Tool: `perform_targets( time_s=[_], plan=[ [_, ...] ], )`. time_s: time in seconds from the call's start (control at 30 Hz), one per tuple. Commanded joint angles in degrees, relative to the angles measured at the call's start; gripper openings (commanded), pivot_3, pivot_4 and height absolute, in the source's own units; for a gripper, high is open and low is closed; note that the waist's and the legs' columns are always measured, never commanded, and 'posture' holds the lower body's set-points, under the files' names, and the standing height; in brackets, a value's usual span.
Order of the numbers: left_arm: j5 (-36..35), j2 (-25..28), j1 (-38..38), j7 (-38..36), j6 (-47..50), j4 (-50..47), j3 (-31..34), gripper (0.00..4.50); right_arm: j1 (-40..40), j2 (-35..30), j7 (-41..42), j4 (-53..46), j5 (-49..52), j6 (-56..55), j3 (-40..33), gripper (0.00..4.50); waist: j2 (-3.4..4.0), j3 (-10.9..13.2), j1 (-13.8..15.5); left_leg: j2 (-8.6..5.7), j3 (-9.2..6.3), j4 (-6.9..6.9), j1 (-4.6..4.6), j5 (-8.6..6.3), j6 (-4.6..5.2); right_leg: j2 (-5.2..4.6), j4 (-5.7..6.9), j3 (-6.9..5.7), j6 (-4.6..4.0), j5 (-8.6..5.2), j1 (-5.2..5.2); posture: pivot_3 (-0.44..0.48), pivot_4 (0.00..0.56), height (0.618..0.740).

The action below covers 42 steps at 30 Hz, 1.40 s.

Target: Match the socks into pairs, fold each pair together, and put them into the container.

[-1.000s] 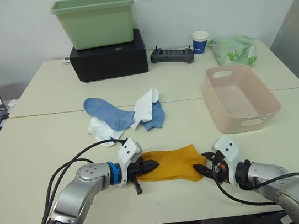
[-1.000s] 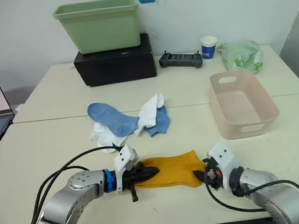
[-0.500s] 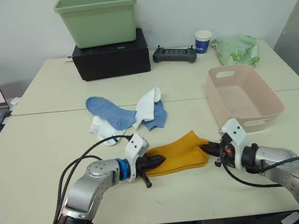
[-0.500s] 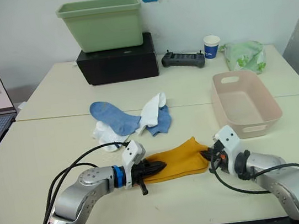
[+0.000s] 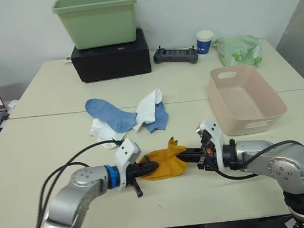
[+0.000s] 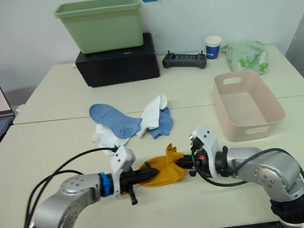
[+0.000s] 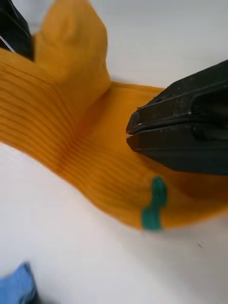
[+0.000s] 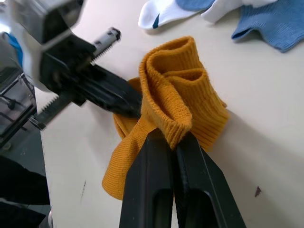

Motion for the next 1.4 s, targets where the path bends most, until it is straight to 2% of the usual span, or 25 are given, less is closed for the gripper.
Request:
perform_targets(
  time_s=[0.03,0.23,0.47,0.57,0.67,0.9,1.0,1.03,1.13,1.2,1.4],
  plan=[
    [0.72,0.03,1.41,0.32,-1.42,1.36,0.44,0.0,-1.59,0.25,0.48,-0.07,1.63,0.91,0.04,0.02,0.0,0.01,0.09,-0.01,0.0,0.0,-0.01,0.0,0.0,-0.01,-0.02,0.0,0.0,0.0,0.0,0.0,0.15,0.73],
    [3.69,-1.59,1.7,0.48,-4.7,6.83,-2.47,0.0,-5.09,4.32,-0.72,2.93,1.34,2.27,3.27,0.02,0.02,0.01,0.16,0.01,0.01,-0.01,0.02,0.0,0.0,0.0,0.0,-0.01,0.0,0.0,-0.01,0.0,0.15,0.73],
    [3.03,-1.64,2.51,0.49,-5.02,6.12,-1.22,0.0,-7.17,9.46,-2.17,11.36,-5.45,-2.44,10.88,0.02,0.04,-0.01,0.27,-0.02,0.03,0.01,-0.01,0.0,0.0,-0.05,-0.01,0.0,0.0,0.01,-0.01,0.0,0.15,0.73],
    [1.13,-1.0,4.23,1.24,-4.13,4.18,2.32,0.0,-8.15,10.68,-2.36,12.37,-6.58,-4.05,10.35,0.79,0.04,-0.01,0.15,0.0,0.05,0.0,0.0,0.0,0.0,-0.04,0.0,0.02,0.0,0.01,-0.03,0.0,0.15,0.73],
    [-2.61,-0.94,6.65,2.43,-1.66,1.49,7.55,0.0,-9.19,10.48,-1.71,9.09,-4.27,-1.98,7.95,1.78,0.07,0.02,-0.07,0.07,0.02,-0.05,0.0,0.0,0.0,0.01,0.02,0.0,-0.01,0.0,-0.08,0.0,0.15,0.73],
    [-11.41,-3.39,10.46,7.9,4.94,-2.89,18.33,0.0,-10.23,8.59,0.08,3.48,0.47,1.34,4.23,4.31,0.07,0.05,-0.38,0.08,-0.03,-0.09,-0.02,0.0,0.0,0.02,0.02,-0.03,-0.02,0.0,-0.09,0.0,0.15,0.73],
    [-15.86,-4.52,11.6,11.3,7.07,-3.91,25.92,0.0,-9.98,5.22,2.33,2.84,-2.11,-3.46,4.88,4.31,-0.03,0.13,-0.43,0.06,-0.01,-0.06,-0.03,0.0,0.0,-0.02,0.02,-0.02,-0.01,0.0,-0.08,0.0,0.15,0.73],
    [-16.4,-4.2,11.28,11.83,6.98,-3.67,27.71,0.0,-9.68,4.54,2.39,3.39,-3.74,-5.56,5.48,4.13,-0.05,0.14,-0.44,0.06,0.0,-0.06,-0.03,0.0,0.0,-0.02,0.01,-0.02,-0.01,0.0,-0.09,0.0,0.15,0.73],
    [-17.7,-0.98,9.14,10.12,6.86,-4.06,29.62,0.0,-9.03,1.44,4.0,4.96,-9.78,-12.91,9.99,3.27,-0.05,0.15,-0.41,0.06,-0.02,-0.06,-0.01,0.0,0.0,-0.01,0.02,-0.04,-0.02,0.0,-0.1,0.0,0.15,0.73],
    [-17.76,1.74,8.13,7.81,6.48,-5.39,28.26,0.0,-8.45,-0.04,5.57,5.83,-12.73,-16.65,12.83,2.57,-0.06,0.16,-0.37,0.06,-0.04,-0.07,-0.02,0.0,-0.01,0.0,0.01,-0.08,-0.02,-0.01,-0.1,0.0,0.15,0.73],
    [-15.85,7.15,4.53,0.84,4.43,-10.6,17.37,0.0,-8.23,0.29,8.22,10.18,-19.07,-24.53,18.46,0.27,-0.06,0.21,-0.43,0.02,0.11,-0.09,-0.03,0.0,-0.02,-0.04,-0.07,0.05,-0.02,-0.01,-0.11,0.0,0.15,0.73]
  ],
)
